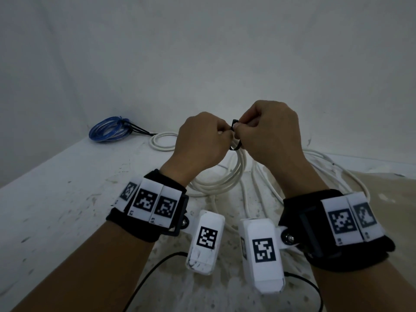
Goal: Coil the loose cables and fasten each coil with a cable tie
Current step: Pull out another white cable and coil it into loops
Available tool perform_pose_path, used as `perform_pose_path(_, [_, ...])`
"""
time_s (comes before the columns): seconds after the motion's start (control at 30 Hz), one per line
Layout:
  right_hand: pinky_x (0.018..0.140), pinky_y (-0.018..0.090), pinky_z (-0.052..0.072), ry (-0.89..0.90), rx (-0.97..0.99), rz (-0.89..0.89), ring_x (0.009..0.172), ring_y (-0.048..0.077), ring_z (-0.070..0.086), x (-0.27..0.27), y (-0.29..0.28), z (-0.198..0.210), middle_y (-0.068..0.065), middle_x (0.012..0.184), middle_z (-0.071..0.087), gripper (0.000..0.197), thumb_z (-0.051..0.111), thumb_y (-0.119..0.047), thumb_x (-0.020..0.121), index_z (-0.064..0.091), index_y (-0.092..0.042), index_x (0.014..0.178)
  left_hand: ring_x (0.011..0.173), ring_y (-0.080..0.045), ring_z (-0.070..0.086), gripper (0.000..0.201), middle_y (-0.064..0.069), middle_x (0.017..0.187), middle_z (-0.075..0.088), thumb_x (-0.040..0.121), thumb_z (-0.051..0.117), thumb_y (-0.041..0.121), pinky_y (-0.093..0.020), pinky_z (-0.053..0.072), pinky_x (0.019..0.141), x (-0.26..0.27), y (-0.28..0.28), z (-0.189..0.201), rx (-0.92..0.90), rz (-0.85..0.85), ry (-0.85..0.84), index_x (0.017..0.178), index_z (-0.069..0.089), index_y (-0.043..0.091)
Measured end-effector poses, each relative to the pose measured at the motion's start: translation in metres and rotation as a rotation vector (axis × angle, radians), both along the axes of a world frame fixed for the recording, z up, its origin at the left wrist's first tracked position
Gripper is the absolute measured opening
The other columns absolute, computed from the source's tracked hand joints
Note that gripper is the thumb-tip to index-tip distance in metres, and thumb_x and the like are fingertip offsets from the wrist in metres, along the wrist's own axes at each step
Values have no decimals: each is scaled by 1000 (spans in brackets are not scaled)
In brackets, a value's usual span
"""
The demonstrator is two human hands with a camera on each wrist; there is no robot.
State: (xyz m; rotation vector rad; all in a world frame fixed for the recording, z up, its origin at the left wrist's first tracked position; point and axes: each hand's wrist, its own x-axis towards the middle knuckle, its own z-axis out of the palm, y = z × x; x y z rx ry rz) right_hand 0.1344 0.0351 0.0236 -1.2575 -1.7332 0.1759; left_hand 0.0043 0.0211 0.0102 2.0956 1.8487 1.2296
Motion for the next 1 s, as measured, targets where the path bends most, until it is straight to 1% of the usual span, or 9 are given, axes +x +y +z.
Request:
perform_pose_path(0.13, [73, 19, 46, -8, -32, 40, 79, 10, 65, -1, 1, -1, -3, 80, 70, 15, 66, -20, 87, 71, -20, 101, 76, -10, 66, 21, 11, 73, 70, 92, 59, 26, -30, 53, 74, -3, -2, 5, -17, -44, 9, 90, 79, 27])
perform_pose_path(0.3, [62, 6, 38, 14, 4, 16, 69, 7, 64, -3, 1, -2, -6, 68, 66, 7, 66, -19, 86, 72, -19, 89, 72, -13, 66, 22, 7, 70, 71, 88, 58, 24, -36, 55, 73, -3, -3, 5, -25, -66, -10, 80, 78, 27])
perform_pose_path(0.5, [62, 21, 39, 57, -23, -22, 69, 6, 61, -6, -5, -1, -10, 69, 64, 10, 66, -30, 88, 64, -23, 82, 71, -12, 67, 22, 7, 70, 72, 88, 59, 27, -40, 56, 74, -4, -3, 5, -20, -104, -66, 81, 79, 28])
perform_pose_path(0.6, [58, 24, 36, 121, -194, -54, 62, 8, 53, -1, -5, -1, -15, 60, 57, 19, 64, -35, 85, 62, -20, 73, 78, -10, 69, 22, 8, 75, 74, 85, 58, 32, -40, 56, 78, -2, -2, 3, -25, -125, -93, 84, 80, 28])
perform_pose_path(0.67, [60, 25, 37, 310, -333, 61, 57, 12, 47, 4, -6, 4, -5, 53, 54, 24, 66, -25, 82, 66, -6, 69, 81, -9, 69, 20, 9, 77, 74, 87, 60, 30, -39, 56, 81, -2, -3, 3, -25, -133, -96, 88, 80, 28])
perform_pose_path(0.7, [61, 27, 39, 428, -386, 109, 62, 14, 49, 6, -7, 7, 6, 61, 58, 22, 68, -20, 81, 68, 1, 75, 82, -8, 69, 19, 9, 79, 74, 88, 61, 28, -39, 56, 82, -1, -4, 3, -23, -149, -111, 90, 80, 27])
perform_pose_path(0.8, [61, 28, 49, 734, -512, 215, 71, 17, 61, 8, -11, 12, 12, 79, 66, 10, 67, -10, 83, 67, -2, 77, 77, -6, 70, 18, 8, 77, 75, 89, 62, 23, -40, 57, 83, 4, -6, 5, -18, -224, -171, 89, 80, 23])
perform_pose_path(0.9, [54, 25, 51, 730, -513, 261, 64, 14, 63, 8, -10, 14, 9, 78, 64, 13, 62, -4, 87, 60, -6, 75, 76, -12, 71, 18, 5, 74, 74, 87, 63, 26, -45, 56, 83, 3, -6, 5, -43, -265, -201, 84, 80, 21])
perform_pose_path(1.0, [64, 31, 55, 681, -496, 256, 66, 14, 63, 16, -9, 16, 3, 71, 65, 16, 62, -9, 92, 62, -10, 76, 73, -9, 69, 18, 3, 72, 73, 88, 63, 25, -36, 57, 78, 2, -8, 8, -70, -320, -202, 86, 80, 20])
